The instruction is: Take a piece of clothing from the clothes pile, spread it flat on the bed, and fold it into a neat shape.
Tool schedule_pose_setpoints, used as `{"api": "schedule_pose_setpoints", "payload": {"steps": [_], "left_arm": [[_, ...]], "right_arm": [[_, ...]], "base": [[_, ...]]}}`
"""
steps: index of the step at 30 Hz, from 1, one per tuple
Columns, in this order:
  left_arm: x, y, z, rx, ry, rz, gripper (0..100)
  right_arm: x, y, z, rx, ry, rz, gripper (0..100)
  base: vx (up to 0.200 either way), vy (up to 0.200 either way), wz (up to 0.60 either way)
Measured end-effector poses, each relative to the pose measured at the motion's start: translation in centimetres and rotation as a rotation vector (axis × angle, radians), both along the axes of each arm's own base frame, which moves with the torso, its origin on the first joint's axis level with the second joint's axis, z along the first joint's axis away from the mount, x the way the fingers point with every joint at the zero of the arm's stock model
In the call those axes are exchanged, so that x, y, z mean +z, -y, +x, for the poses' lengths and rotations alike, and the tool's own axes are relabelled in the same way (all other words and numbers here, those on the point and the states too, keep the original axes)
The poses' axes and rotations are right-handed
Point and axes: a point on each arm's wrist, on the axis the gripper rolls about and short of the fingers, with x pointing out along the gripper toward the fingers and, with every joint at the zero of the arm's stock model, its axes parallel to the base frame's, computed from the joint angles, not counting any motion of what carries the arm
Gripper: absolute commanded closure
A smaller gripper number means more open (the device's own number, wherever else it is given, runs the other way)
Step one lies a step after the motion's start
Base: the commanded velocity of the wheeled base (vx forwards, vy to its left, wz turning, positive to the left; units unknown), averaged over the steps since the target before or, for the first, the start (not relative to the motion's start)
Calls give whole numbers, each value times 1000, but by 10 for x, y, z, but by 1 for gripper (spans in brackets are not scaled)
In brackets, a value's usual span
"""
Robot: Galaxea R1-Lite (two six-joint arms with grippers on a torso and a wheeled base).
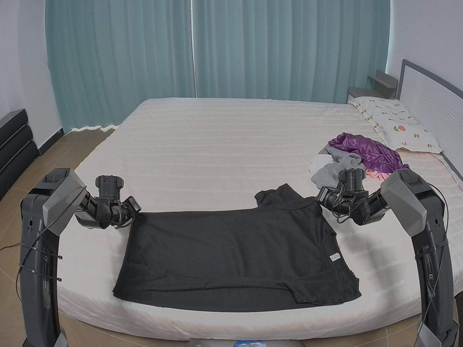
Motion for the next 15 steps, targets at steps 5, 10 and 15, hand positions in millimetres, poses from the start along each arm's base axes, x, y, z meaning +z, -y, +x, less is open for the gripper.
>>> {"api": "schedule_pose_setpoints", "payload": {"steps": [5, 10, 15], "left_arm": [[3, -1, 1, 17, 9, -9, 100], [11, -3, 1, 34, 24, -12, 100], [17, -5, -1, 47, 33, -20, 100]], "right_arm": [[9, 6, -5, -9, 23, 12, 100], [12, 10, -12, -18, 30, 27, 100], [20, 12, -17, -34, 44, 59, 100]], "base": [[0, 0, 0], [0, 0, 0], [0, 0, 0]]}}
